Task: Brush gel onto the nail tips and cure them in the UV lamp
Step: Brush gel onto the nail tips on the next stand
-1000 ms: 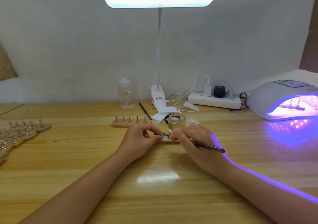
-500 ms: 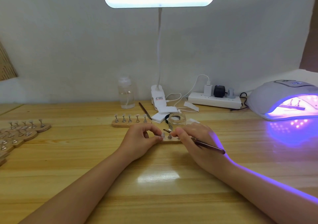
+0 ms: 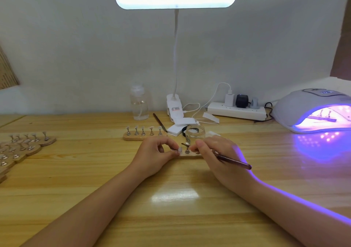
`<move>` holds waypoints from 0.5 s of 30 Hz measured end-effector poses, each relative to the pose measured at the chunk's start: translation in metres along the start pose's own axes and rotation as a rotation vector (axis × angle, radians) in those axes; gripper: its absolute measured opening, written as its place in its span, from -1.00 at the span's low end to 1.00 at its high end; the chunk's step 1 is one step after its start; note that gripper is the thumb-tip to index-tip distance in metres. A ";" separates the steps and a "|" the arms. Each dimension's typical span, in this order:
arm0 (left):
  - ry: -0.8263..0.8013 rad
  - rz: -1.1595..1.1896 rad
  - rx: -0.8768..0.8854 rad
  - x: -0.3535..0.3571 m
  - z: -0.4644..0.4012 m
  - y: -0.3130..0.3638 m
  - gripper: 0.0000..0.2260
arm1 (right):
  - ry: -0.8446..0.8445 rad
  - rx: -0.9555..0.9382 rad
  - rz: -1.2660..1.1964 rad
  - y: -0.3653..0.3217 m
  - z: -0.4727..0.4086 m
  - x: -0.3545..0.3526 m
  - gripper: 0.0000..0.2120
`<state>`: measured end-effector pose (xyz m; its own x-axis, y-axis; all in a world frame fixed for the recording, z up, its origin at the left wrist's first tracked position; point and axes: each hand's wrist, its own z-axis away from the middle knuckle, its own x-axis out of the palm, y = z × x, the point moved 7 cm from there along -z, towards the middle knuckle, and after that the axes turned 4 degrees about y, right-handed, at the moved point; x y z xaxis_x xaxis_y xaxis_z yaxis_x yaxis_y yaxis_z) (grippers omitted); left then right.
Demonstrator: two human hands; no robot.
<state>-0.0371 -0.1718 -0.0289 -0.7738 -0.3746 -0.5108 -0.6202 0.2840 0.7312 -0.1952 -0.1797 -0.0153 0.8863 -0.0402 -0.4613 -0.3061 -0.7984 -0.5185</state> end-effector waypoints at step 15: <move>0.023 0.025 -0.044 0.000 0.000 -0.003 -0.79 | -0.028 -0.002 -0.031 -0.001 0.000 0.002 -0.59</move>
<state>-0.0352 -0.1727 -0.0308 -0.7857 -0.3879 -0.4819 -0.5937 0.2543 0.7634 -0.1931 -0.1784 -0.0157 0.8851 0.0014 -0.4653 -0.2779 -0.8005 -0.5310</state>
